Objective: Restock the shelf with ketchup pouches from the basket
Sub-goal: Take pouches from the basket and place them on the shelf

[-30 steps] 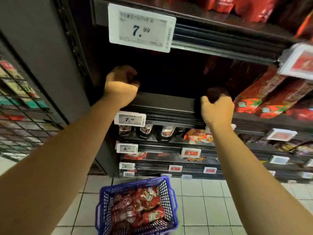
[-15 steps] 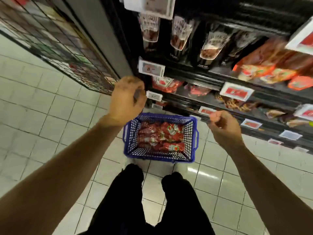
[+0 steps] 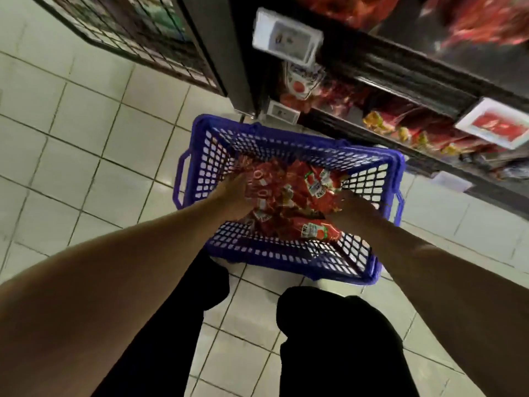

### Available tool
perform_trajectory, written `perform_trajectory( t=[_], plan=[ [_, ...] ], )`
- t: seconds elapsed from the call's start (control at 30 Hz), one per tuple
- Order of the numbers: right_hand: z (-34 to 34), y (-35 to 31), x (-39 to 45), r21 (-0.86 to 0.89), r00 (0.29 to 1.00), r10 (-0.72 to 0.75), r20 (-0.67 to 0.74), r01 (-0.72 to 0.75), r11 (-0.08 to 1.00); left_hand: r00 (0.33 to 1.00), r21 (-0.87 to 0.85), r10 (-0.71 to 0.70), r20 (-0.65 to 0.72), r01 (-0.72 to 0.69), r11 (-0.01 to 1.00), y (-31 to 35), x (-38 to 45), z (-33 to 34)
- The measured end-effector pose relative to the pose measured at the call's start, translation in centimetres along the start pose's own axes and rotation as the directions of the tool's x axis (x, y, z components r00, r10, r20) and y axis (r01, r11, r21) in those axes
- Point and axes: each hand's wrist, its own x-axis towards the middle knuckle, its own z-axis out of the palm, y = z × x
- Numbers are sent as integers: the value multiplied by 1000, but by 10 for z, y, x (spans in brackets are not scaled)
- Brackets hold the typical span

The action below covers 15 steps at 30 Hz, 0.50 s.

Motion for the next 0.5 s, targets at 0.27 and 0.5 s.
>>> perform_trajectory(
  t=[0.27,0.5],
  plan=[
    [60,57,114,280,989,142,-40,-125,952,995,-58,-45,-85,41,998,-27,123,55],
    [67,59,127,806,920,371,124,-312,503,983,65,-58,-173,70,995,-25,128,54]
  ],
)
